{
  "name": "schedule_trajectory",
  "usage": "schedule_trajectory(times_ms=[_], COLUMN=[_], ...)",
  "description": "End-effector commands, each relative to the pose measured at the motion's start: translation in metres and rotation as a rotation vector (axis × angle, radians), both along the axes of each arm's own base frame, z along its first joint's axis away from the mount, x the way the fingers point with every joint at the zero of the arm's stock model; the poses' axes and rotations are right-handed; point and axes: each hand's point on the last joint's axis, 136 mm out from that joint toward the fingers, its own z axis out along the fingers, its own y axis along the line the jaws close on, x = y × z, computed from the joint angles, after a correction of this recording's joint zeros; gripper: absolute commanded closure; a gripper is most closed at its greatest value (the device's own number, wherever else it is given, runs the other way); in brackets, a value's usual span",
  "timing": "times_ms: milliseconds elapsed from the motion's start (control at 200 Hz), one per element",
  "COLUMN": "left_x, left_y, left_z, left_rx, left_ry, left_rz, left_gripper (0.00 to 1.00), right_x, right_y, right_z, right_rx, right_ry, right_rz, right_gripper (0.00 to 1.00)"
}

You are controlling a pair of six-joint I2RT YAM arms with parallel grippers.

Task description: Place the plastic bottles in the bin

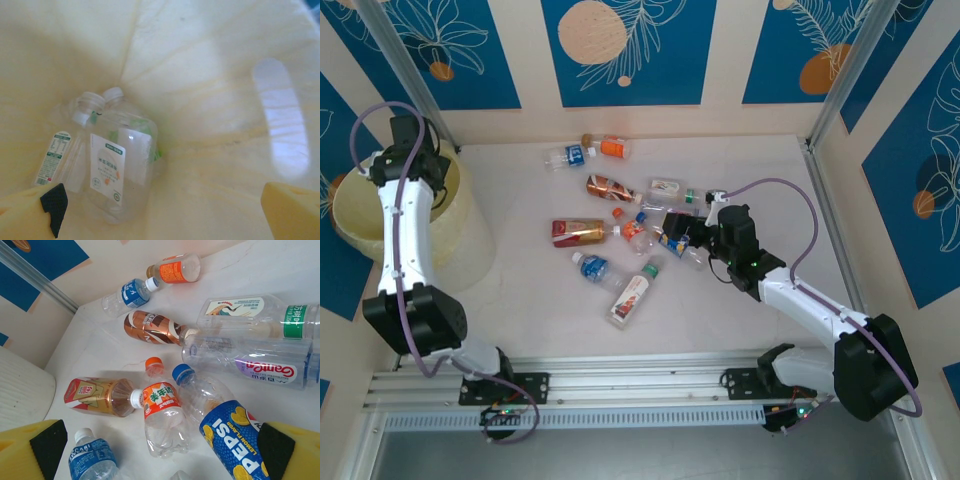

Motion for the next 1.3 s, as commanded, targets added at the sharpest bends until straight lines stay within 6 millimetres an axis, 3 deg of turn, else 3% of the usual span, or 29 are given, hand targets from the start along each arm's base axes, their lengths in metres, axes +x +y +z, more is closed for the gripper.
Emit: schedule_trajectory(times_ms=[0,140,270,480,690,815,995,1295], left_x=[0.002,0.010,0.027,0.051,0.055,0.046,0.028,0.007], left_y=[-0.020,-0.048,-0.092,-0.172,-0.230,-0.244,-0.257,-0.255], left_z=[0.049,0.076,0.083,0.068,0.046,0.037,0.028,0.013], left_rx=[0.103,0.202,0.230,0.192,0.099,0.076,0.075,0.101], left_ry=[-0.107,-0.158,-0.178,-0.221,-0.278,-0.306,-0.329,-0.364], left_rz=[-0.096,-0.215,-0.400,-0.736,-1.064,-1.157,-1.264,-1.290], left_gripper=[0.00,0.00,0.00,0.00,0.00,0.00,0.00,0.00], right_x=[0.002,0.003,0.005,-0.001,-0.008,-0.010,-0.012,-0.010], right_y=[0.005,0.000,-0.010,-0.013,-0.017,-0.023,-0.023,-0.031], right_z=[0.012,0.006,-0.005,-0.038,-0.069,-0.087,-0.098,-0.123], right_rx=[0.014,0.007,-0.015,-0.234,-0.461,-0.548,-0.597,-0.722], right_ry=[-0.021,-0.003,0.031,0.129,0.242,0.316,0.363,0.452], right_rz=[0.012,-0.020,-0.078,0.032,0.180,0.237,0.334,0.453], right_gripper=[0.00,0.01,0.00,0.01,0.00,0.01,0.03,0.09])
